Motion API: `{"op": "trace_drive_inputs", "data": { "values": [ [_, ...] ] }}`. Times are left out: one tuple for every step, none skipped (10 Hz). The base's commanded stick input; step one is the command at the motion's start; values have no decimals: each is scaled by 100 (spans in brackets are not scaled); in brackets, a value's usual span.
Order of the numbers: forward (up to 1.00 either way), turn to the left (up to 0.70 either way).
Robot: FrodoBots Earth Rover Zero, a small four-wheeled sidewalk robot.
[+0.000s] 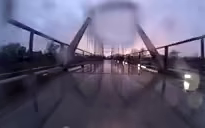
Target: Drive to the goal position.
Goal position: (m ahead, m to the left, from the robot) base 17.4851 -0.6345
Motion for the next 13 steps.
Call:
{"op": "trace_drive_inputs", "data": {
  "values": [
    [70,0],
    [70,0],
    [70,0],
    [70,0],
    [69,0],
    [68,0],
    [70,0],
    [70,0],
    [70,0],
    [70,0],
    [70,0],
    [70,0],
    [70,0]
  ]
}}
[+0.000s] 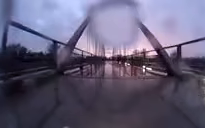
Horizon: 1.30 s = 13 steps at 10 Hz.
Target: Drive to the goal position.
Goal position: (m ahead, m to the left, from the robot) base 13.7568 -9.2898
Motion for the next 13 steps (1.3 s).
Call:
{"op": "trace_drive_inputs", "data": {
  "values": [
    [70,0],
    [70,0],
    [70,0],
    [70,0],
    [70,0],
    [70,0],
    [70,0],
    [70,0],
    [70,0],
    [70,0],
    [70,0],
    [70,0],
    [70,0]
  ]
}}
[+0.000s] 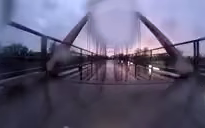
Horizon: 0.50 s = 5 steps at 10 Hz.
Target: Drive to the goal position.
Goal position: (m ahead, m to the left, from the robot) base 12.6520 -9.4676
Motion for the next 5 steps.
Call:
{"op": "trace_drive_inputs", "data": {
  "values": [
    [70,0],
    [70,0],
    [70,0],
    [70,0],
    [70,0]
  ]
}}
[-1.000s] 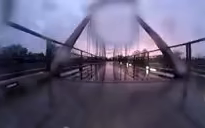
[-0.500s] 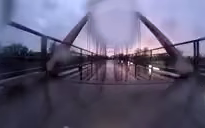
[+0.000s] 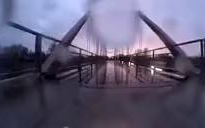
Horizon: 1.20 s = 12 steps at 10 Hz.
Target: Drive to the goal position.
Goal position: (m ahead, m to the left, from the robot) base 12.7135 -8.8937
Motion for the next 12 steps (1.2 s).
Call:
{"op": "trace_drive_inputs", "data": {
  "values": [
    [70,-15],
    [70,-34],
    [70,-34],
    [70,-19],
    [70,-3],
    [70,0],
    [70,0],
    [70,0],
    [70,-1],
    [70,-5],
    [70,-19],
    [70,-34]
  ]
}}
